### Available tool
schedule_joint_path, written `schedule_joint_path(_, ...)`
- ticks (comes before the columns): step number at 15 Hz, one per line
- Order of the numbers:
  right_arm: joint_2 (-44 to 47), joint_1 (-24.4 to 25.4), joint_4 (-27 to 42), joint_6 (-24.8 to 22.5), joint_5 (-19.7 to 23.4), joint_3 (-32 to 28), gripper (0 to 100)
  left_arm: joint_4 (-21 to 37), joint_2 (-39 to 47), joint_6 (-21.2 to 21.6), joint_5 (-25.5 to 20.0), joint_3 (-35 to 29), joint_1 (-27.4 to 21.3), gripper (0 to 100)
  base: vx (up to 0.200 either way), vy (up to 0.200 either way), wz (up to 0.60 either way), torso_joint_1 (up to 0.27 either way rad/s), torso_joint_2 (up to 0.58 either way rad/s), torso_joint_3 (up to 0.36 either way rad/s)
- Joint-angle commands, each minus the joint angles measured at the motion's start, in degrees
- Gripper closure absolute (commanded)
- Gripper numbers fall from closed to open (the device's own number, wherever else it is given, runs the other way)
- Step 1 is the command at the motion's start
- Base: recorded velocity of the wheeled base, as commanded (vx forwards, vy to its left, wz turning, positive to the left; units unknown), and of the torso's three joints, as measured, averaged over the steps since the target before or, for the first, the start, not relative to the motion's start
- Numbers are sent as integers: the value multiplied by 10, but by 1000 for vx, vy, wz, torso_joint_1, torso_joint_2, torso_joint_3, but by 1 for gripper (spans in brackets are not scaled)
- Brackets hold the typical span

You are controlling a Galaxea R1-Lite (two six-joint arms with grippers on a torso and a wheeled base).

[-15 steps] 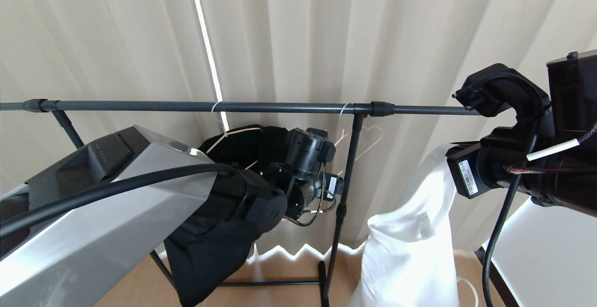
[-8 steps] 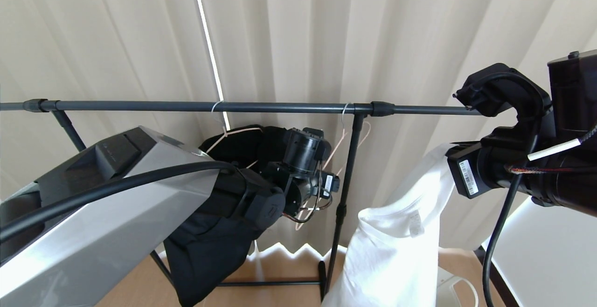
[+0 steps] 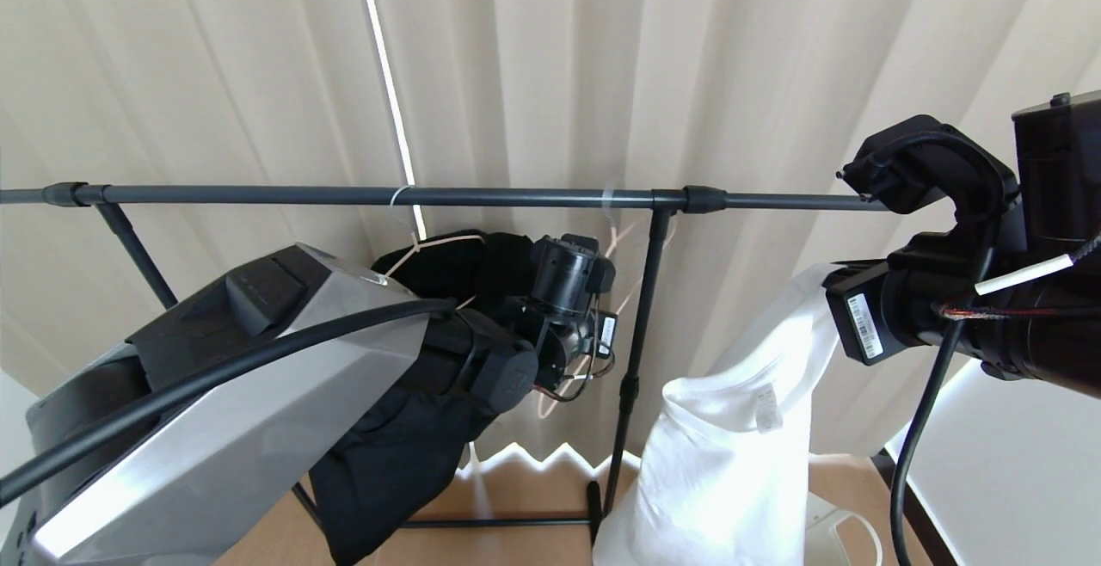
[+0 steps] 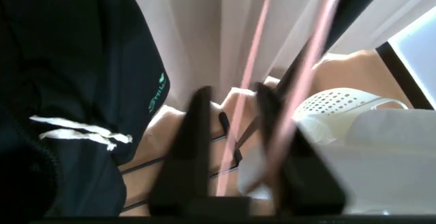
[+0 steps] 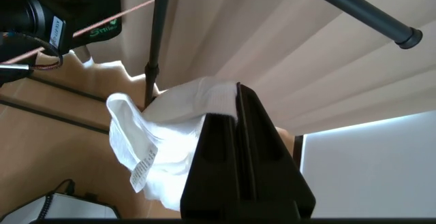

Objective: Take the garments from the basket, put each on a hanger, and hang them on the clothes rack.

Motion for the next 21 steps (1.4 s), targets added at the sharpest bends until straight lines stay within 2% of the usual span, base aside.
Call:
schedule_joint_path(1, 0, 0, 0, 0, 0, -1, 100, -1, 0, 0, 5, 0, 0, 100, 0, 0, 0, 0, 0, 0)
schedule_joint_path(3, 0, -1, 0, 0, 0, -1, 100, -3, 0, -1, 19, 0, 1, 100, 0, 0, 0, 0, 0, 0)
schedule_joint_path(9, -1, -2, 0, 0, 0, -1, 100, -3, -32, 0, 19, 13, -2, 100, 0, 0, 0, 0, 0, 0)
schedule_joint_path(15, -4, -2, 0, 0, 0, -1, 100, -4, -88, 2, 23, 85, -3, 100, 0, 0, 0, 0, 0, 0)
schedule_joint_path(21, -5, -2, 0, 0, -1, -1, 100, -30, -99, 2, 42, 110, -4, 100, 0, 0, 0, 0, 0, 0)
